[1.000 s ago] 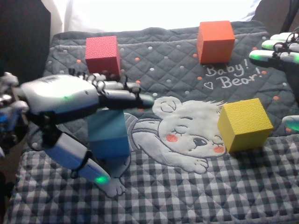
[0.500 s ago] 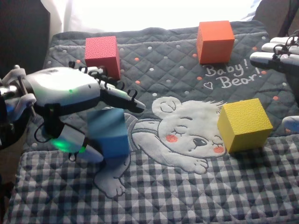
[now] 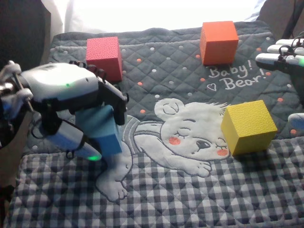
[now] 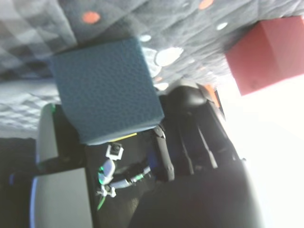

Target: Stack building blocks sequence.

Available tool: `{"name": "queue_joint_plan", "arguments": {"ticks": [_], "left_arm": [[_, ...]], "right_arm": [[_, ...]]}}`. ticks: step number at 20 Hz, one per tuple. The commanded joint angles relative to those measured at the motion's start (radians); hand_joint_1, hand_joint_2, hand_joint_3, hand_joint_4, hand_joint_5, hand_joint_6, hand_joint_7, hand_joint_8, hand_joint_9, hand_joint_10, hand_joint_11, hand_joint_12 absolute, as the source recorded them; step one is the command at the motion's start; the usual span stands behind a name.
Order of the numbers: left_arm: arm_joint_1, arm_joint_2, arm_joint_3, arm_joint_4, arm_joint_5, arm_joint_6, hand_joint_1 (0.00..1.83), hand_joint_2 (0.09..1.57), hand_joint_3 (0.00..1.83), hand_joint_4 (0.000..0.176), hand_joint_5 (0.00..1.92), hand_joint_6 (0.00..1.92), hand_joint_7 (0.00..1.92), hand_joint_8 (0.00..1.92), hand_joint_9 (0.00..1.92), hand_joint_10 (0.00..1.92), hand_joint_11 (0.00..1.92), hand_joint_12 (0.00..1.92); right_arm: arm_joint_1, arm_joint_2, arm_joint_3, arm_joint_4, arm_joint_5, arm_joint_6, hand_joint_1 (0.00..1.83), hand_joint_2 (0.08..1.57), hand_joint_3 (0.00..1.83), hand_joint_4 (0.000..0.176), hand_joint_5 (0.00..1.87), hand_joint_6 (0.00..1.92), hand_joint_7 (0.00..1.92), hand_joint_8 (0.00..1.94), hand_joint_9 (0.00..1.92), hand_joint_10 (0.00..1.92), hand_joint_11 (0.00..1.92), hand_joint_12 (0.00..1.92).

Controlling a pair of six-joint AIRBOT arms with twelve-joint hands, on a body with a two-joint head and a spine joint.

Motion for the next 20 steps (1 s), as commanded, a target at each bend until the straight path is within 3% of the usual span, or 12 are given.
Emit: {"name": "queue_joint_plan", "arguments": {"ticks": [1, 3, 5, 6, 8, 9, 11, 12, 13, 14, 17, 20], "left_arm": [[-0.031, 0.013, 0.006, -0.039, -0.146, 0.002, 1.27, 1.12, 0.0, 0.0, 1.1, 0.55, 0.91, 1.37, 1.05, 1.43, 1.04, 1.63], [-0.102, 0.024, 0.022, -0.045, -0.168, 0.002, 1.28, 1.09, 0.0, 0.0, 1.12, 0.51, 1.0, 1.23, 1.16, 1.25, 1.13, 1.52], [-0.161, 0.02, 0.054, -0.055, -0.161, 0.002, 1.38, 1.06, 0.0, 0.0, 1.15, 0.49, 1.09, 0.89, 1.05, 1.22, 0.88, 1.59], [-0.206, 0.007, 0.089, -0.067, -0.137, 0.002, 1.39, 1.07, 0.0, 0.0, 1.2, 0.34, 1.02, 1.0, 0.97, 1.31, 0.82, 1.6], [-0.268, -0.027, 0.152, -0.079, -0.086, 0.002, 1.39, 1.07, 0.0, 0.0, 1.06, 0.68, 1.08, 0.9, 0.97, 1.14, 0.72, 1.16], [-0.292, -0.04, 0.17, -0.079, -0.062, 0.005, 1.4, 1.06, 0.0, 0.0, 1.06, 0.7, 1.12, 0.77, 1.0, 1.12, 0.81, 1.2], [-0.349, -0.075, 0.213, -0.078, 0.023, 0.051, 1.27, 1.05, 0.0, 0.0, 1.19, 0.51, 1.1, 0.93, 1.0, 0.87, 0.79, 1.37], [-0.369, -0.098, 0.235, -0.076, 0.064, 0.071, 1.26, 1.05, 0.0, 0.0, 1.16, 0.6, 1.1, 0.89, 0.99, 0.8, 0.76, 1.35], [-0.377, -0.113, 0.252, -0.07, 0.087, 0.071, 1.37, 1.06, 0.0, 0.0, 1.13, 0.64, 1.08, 0.81, 0.98, 1.07, 0.71, 1.28], [-0.379, -0.125, 0.264, -0.067, 0.103, 0.071, 1.39, 1.06, 0.0, 0.0, 1.12, 0.66, 1.09, 0.76, 0.98, 1.12, 0.72, 1.24], [-0.382, -0.179, 0.317, -0.063, 0.167, 0.071, 1.4, 1.04, 0.0, 0.0, 1.07, 0.83, 1.22, 0.48, 1.07, 0.95, 0.87, 0.98], [-0.382, -0.21, 0.349, -0.052, 0.207, 0.071, 1.4, 1.03, 0.0, 0.0, 1.08, 0.78, 1.21, 0.49, 1.11, 0.94, 0.94, 0.94]], "right_arm": [[0.007, 0.002, 0.003, 0.035, 0.119, 0.0, 0.33, 1.28, 0.01, 0.125, 0.15, 0.0, 0.25, 0.01, 0.22, 0.01, 0.27, 0.08], [0.007, 0.001, 0.003, 0.035, 0.119, 0.0, 0.33, 1.3, 0.01, 0.106, 0.15, 0.0, 0.25, 0.01, 0.23, 0.01, 0.28, 0.08], [0.007, -0.001, 0.005, 0.035, 0.119, 0.0, 0.33, 1.31, 0.02, 0.114, 0.14, 0.0, 0.24, 0.0, 0.23, 0.01, 0.29, 0.08], [0.007, -0.004, 0.007, 0.035, 0.119, 0.0, 0.33, 1.31, 0.02, 0.116, 0.14, 0.0, 0.24, 0.0, 0.23, 0.01, 0.29, 0.08], [0.008, -0.011, 0.011, 0.035, 0.119, 0.0, 0.33, 1.32, 0.01, 0.107, 0.15, 0.0, 0.24, 0.0, 0.23, 0.01, 0.28, 0.08], [0.008, -0.014, 0.013, 0.035, 0.118, 0.0, 0.33, 1.32, 0.01, 0.109, 0.14, 0.0, 0.23, 0.0, 0.23, 0.0, 0.27, 0.07], [0.008, -0.022, 0.018, 0.034, 0.118, 0.0, 0.33, 1.32, 0.01, 0.119, 0.14, 0.0, 0.23, 0.0, 0.22, 0.0, 0.26, 0.06], [0.008, -0.026, 0.022, 0.034, 0.118, 0.0, 0.34, 1.31, 0.01, 0.132, 0.15, 0.0, 0.22, 0.0, 0.21, 0.0, 0.27, 0.06], [0.008, -0.029, 0.023, 0.034, 0.118, 0.0, 0.34, 1.31, 0.01, 0.132, 0.14, 0.0, 0.22, 0.0, 0.21, 0.0, 0.26, 0.06], [0.008, -0.03, 0.025, 0.034, 0.118, 0.0, 0.34, 1.32, 0.01, 0.135, 0.14, 0.0, 0.22, 0.0, 0.21, 0.0, 0.25, 0.05], [0.008, -0.032, 0.026, 0.033, 0.118, 0.0, 0.3, 1.33, 0.0, 0.137, 0.14, 0.0, 0.23, 0.0, 0.22, 0.0, 0.28, 0.06], [0.008, -0.034, 0.026, 0.032, 0.117, 0.0, 0.3, 1.33, 0.0, 0.132, 0.14, 0.0, 0.24, 0.01, 0.23, 0.01, 0.28, 0.06]]}}
